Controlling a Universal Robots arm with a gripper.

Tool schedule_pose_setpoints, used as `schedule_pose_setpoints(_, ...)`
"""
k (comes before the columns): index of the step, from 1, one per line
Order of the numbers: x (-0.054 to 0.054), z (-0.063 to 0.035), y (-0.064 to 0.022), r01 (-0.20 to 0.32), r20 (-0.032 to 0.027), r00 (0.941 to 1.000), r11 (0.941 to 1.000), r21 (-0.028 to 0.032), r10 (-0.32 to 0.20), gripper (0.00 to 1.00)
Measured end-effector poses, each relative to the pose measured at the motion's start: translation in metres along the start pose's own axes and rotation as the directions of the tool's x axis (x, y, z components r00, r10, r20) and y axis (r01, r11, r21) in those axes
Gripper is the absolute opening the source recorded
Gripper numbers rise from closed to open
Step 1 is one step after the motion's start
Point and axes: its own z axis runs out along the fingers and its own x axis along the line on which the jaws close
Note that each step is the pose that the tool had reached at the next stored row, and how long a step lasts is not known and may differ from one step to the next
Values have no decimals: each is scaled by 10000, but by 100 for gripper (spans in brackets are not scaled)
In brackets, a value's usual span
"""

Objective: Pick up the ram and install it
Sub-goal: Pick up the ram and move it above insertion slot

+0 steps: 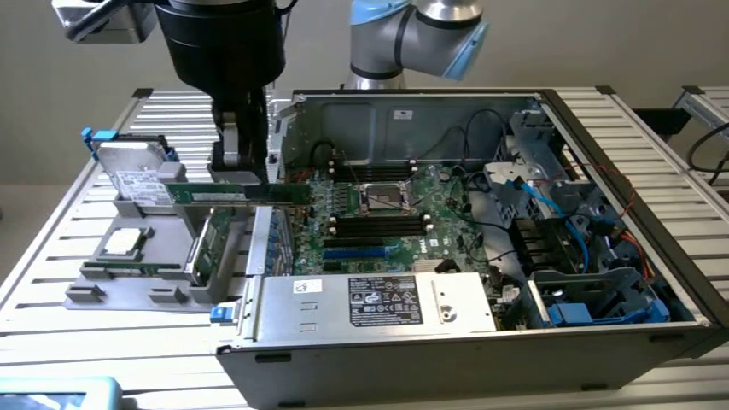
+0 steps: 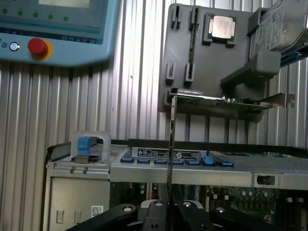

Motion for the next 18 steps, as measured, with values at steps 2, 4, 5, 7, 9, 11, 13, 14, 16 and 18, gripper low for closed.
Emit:
schedule_pose_setpoints(2,3,-3,-92,17,0,10000,10000,0,-17,14)
schedule_pose_setpoints(4,6,-6,-180,26,-1,10000,10000,-1,-26,14)
schedule_pose_setpoints(5,7,-8,-225,28,-2,10000,10000,-1,-28,14)
schedule_pose_setpoints(7,10,-10,-318,32,-1,10000,10000,-1,-32,14)
schedule_pose_setpoints(9,13,-12,-410,34,-1,10000,10000,-1,-34,14)
schedule_pose_setpoints(11,15,-13,-498,36,-1,10000,10000,-2,-36,14)
schedule_pose_setpoints(13,17,-12,-589,36,-2,10000,10000,-3,-36,14)
schedule_pose_setpoints(14,18,-10,-637,38,-2,10000,10000,-4,-38,14)
schedule_pose_setpoints(16,16,-4,-729,39,-2,10000,10000,-5,-39,14)
schedule_pose_setpoints(18,9,8,-819,40,-2,10000,10000,-5,-40,14)
